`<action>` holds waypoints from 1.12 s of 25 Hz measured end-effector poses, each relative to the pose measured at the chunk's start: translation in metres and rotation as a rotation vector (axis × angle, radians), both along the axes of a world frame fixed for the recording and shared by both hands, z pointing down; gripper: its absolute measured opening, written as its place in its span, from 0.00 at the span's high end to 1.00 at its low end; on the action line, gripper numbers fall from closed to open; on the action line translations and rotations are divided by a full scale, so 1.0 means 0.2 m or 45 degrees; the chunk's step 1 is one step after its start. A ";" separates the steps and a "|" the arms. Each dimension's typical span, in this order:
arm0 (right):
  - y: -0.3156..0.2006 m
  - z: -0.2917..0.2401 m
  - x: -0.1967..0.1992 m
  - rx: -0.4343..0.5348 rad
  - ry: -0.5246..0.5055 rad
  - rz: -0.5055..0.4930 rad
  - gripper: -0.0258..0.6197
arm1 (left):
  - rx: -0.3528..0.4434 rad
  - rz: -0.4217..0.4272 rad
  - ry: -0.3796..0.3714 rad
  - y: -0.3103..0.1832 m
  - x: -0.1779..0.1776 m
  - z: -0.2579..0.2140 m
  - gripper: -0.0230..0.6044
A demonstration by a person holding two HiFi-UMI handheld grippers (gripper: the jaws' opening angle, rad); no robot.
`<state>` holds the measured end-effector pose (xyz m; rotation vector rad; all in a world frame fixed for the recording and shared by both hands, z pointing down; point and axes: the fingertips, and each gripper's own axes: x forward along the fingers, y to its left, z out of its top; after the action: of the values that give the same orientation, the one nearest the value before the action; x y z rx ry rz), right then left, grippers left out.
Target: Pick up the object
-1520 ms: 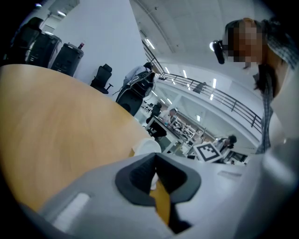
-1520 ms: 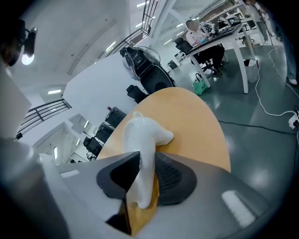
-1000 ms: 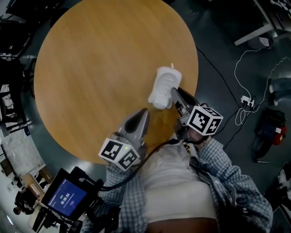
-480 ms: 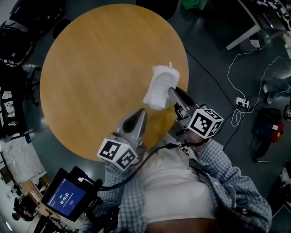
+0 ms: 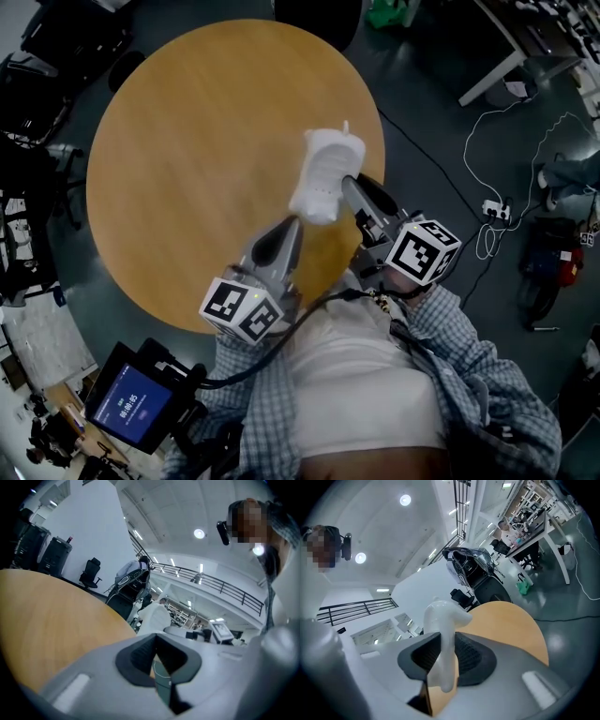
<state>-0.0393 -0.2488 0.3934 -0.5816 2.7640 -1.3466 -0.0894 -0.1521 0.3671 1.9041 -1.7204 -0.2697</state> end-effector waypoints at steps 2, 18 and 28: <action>0.01 0.00 0.00 0.003 0.001 -0.002 0.81 | 0.031 0.008 0.009 0.00 0.01 0.01 0.96; 0.02 0.00 -0.01 -0.004 0.013 -0.015 0.81 | 0.008 -0.012 0.012 0.01 -0.02 -0.01 0.96; 0.02 0.00 -0.01 -0.002 0.011 -0.005 0.81 | 0.035 -0.022 0.016 0.02 -0.03 0.00 0.96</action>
<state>-0.0409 -0.2447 0.3925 -0.5830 2.7727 -1.3501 -0.0960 -0.1484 0.3673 1.9044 -1.7337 -0.3131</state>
